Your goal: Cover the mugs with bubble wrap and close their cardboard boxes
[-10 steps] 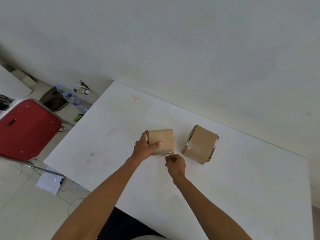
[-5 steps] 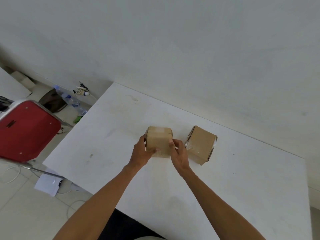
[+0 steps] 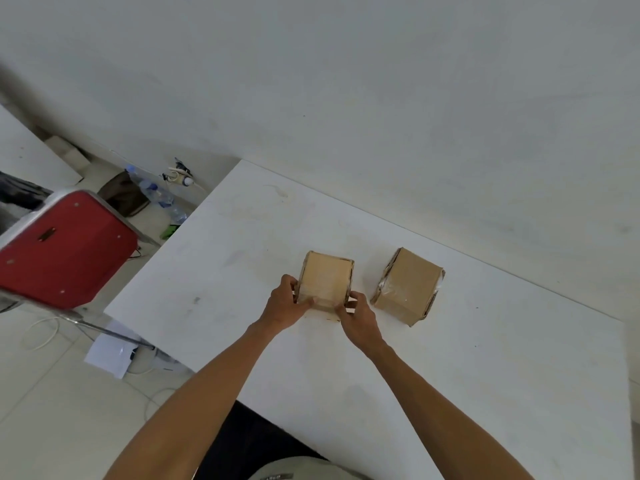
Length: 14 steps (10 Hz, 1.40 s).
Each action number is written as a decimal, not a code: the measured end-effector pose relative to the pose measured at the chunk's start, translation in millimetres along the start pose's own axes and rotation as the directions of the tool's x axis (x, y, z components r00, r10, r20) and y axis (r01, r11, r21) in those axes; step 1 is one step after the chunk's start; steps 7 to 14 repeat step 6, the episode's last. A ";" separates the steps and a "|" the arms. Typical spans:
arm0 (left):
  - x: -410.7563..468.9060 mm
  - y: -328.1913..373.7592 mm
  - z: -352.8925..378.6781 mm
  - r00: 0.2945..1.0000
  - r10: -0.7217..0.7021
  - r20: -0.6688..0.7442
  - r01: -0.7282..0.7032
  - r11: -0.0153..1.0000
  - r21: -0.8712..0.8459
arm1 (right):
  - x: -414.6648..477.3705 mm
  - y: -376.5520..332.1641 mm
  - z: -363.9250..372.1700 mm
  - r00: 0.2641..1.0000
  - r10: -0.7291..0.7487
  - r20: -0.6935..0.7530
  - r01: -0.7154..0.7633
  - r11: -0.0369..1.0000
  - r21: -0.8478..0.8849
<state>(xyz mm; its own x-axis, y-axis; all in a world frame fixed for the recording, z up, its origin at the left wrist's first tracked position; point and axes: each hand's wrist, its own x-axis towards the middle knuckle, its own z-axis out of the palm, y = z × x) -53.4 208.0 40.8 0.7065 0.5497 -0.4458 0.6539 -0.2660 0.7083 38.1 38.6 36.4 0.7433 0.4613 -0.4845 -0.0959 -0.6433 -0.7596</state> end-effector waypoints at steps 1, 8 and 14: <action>-5.2 10.3 -5.9 1.000 0.016 -0.018 -0.013 0.991 0.130 | -1.6 -4.2 -11.7 0.997 0.018 0.072 -0.012 0.997 -0.079; -8.5 278.5 4.1 0.759 0.613 0.220 -0.531 0.386 0.755 | -44.8 -102.6 -250.9 0.883 -0.271 -0.382 -0.043 0.765 -0.642; -8.5 278.5 4.1 0.759 0.613 0.220 -0.531 0.386 0.755 | -44.8 -102.6 -250.9 0.883 -0.271 -0.382 -0.043 0.765 -0.642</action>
